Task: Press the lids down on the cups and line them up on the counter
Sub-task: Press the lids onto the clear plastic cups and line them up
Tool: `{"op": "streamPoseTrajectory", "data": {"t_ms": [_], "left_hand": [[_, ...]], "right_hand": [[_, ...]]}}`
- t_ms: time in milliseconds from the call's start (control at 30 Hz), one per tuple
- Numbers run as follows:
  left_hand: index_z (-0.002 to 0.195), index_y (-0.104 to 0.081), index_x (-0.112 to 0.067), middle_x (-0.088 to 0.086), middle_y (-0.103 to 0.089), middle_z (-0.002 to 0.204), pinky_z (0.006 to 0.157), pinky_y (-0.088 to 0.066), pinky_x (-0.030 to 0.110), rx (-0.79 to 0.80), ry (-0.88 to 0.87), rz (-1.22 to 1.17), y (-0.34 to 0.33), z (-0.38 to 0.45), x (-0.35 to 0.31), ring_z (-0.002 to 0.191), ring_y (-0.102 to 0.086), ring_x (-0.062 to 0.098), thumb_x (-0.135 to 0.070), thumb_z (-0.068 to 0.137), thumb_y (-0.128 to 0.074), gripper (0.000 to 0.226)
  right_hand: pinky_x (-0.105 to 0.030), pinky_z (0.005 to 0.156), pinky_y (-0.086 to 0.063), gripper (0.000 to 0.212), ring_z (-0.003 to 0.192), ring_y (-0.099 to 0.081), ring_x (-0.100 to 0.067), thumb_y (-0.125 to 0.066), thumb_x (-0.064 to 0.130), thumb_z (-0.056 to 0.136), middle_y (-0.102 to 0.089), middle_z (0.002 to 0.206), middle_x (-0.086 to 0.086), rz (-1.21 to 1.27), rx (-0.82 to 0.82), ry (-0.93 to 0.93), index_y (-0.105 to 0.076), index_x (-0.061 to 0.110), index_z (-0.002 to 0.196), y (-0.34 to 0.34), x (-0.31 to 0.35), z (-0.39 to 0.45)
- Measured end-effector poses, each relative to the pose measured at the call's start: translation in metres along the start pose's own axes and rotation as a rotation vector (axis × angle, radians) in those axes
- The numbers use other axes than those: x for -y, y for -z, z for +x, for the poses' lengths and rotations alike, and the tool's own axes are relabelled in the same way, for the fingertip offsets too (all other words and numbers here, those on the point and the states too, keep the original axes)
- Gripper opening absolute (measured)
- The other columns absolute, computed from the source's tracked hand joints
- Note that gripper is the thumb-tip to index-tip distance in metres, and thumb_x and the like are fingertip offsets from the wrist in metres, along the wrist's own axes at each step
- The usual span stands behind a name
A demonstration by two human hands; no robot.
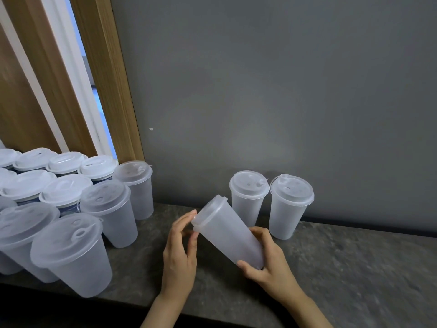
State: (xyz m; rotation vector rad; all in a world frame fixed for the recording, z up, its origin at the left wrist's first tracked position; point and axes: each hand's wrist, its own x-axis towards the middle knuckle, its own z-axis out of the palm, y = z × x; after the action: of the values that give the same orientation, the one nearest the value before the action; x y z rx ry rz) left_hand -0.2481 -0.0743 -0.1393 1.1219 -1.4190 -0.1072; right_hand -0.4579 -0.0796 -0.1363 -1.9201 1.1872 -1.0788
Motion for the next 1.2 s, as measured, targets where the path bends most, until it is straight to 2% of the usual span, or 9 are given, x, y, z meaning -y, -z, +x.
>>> {"op": "streamPoseTrajectory", "data": {"t_ms": [100, 200, 400, 600, 700, 800, 900, 1067, 1200], "left_hand": [[0.135, -0.032, -0.055, -0.026, -0.049, 0.135, 0.092, -0.042, 0.005, -0.005, 0.04, -0.045, 0.0, -0.001, -0.003, 0.12, -0.051, -0.011, -0.033, 0.09, -0.052, 0.054], [0.136, -0.031, -0.053, -0.036, -0.047, 0.136, 0.093, -0.042, 0.005, 0.003, 0.017, -0.087, 0.0, -0.002, -0.005, 0.122, -0.05, -0.01, -0.031, 0.09, -0.054, 0.056], [0.139, -0.033, -0.049, -0.028, -0.042, 0.145, 0.1, -0.041, 0.011, 0.046, -0.025, -0.043, 0.0, -0.003, -0.003, 0.133, -0.044, 0.001, -0.029, 0.093, -0.052, 0.052], [0.135, -0.039, -0.04, -0.033, -0.047, 0.13, 0.092, -0.04, 0.003, 0.081, -0.05, 0.011, -0.001, 0.004, -0.002, 0.121, -0.046, -0.014, -0.024, 0.093, -0.052, 0.047], [0.13, -0.038, -0.044, -0.022, -0.05, 0.127, 0.087, -0.04, -0.001, 0.06, -0.016, 0.021, -0.001, 0.008, -0.004, 0.117, -0.048, -0.016, -0.032, 0.093, -0.049, 0.04], [0.124, -0.046, -0.034, -0.02, -0.052, 0.121, 0.09, -0.044, 0.005, 0.044, -0.086, 0.07, 0.0, 0.015, -0.007, 0.112, -0.054, -0.002, -0.039, 0.099, -0.046, 0.026], [0.12, -0.053, -0.026, -0.024, -0.05, 0.12, 0.094, -0.047, 0.015, 0.054, -0.202, 0.09, -0.002, 0.026, -0.015, 0.116, -0.05, -0.008, -0.048, 0.099, -0.045, 0.032], [0.122, -0.051, -0.039, -0.032, -0.054, 0.119, 0.091, -0.046, 0.009, 0.097, -0.079, 0.006, -0.002, 0.028, -0.019, 0.114, -0.053, -0.008, -0.042, 0.095, -0.052, 0.027], [0.121, -0.047, -0.044, -0.031, -0.052, 0.118, 0.088, -0.043, 0.003, 0.109, -0.041, 0.016, 0.002, 0.023, -0.014, 0.112, -0.052, -0.015, -0.035, 0.092, -0.051, 0.031]], "right_hand": [[-0.011, 0.091, -0.043, 0.074, 0.122, -0.049, 0.0, -0.084, 0.057, 0.063, -0.048, 0.125, 0.027, -0.09, 0.011, 0.002, -0.035, 0.057, 0.118, -0.003, -0.003, 0.001], [-0.009, 0.089, -0.044, 0.072, 0.12, -0.051, 0.0, -0.084, 0.053, 0.063, -0.05, 0.123, 0.028, -0.113, -0.022, 0.008, -0.036, 0.058, 0.117, -0.002, -0.002, 0.0], [-0.01, 0.083, -0.046, 0.067, 0.113, -0.057, -0.001, -0.078, 0.048, 0.07, -0.056, 0.122, 0.027, -0.079, 0.07, -0.014, -0.041, 0.049, 0.126, 0.001, 0.0, -0.001], [-0.014, 0.079, -0.047, 0.061, 0.11, -0.057, -0.001, -0.074, 0.051, 0.07, -0.055, 0.118, 0.026, -0.048, 0.074, -0.064, -0.04, 0.047, 0.121, 0.004, 0.0, -0.001], [-0.014, 0.083, -0.047, 0.066, 0.116, -0.054, 0.0, -0.077, 0.052, 0.07, -0.052, 0.123, 0.028, -0.06, 0.093, -0.06, -0.037, 0.053, 0.123, 0.001, 0.002, 0.0], [-0.008, 0.091, -0.043, 0.081, 0.125, -0.048, 0.003, -0.085, 0.051, 0.064, -0.046, 0.132, 0.032, -0.074, 0.089, -0.035, -0.034, 0.057, 0.127, -0.002, 0.002, 0.001], [-0.007, 0.09, -0.043, 0.086, 0.125, -0.046, 0.005, -0.085, 0.05, 0.063, -0.043, 0.132, 0.035, -0.075, 0.079, -0.036, -0.03, 0.06, 0.129, -0.002, 0.001, 0.0], [-0.022, 0.085, -0.052, 0.076, 0.115, -0.053, 0.0, -0.076, 0.052, 0.066, -0.048, 0.124, 0.031, 0.024, 0.048, -0.094, -0.032, 0.052, 0.128, 0.002, -0.003, -0.005], [-0.02, 0.085, -0.054, 0.066, 0.113, -0.054, 0.0, -0.075, 0.056, 0.067, -0.05, 0.119, 0.031, 0.084, 0.055, -0.093, -0.037, 0.056, 0.121, 0.005, -0.001, -0.005]]}}
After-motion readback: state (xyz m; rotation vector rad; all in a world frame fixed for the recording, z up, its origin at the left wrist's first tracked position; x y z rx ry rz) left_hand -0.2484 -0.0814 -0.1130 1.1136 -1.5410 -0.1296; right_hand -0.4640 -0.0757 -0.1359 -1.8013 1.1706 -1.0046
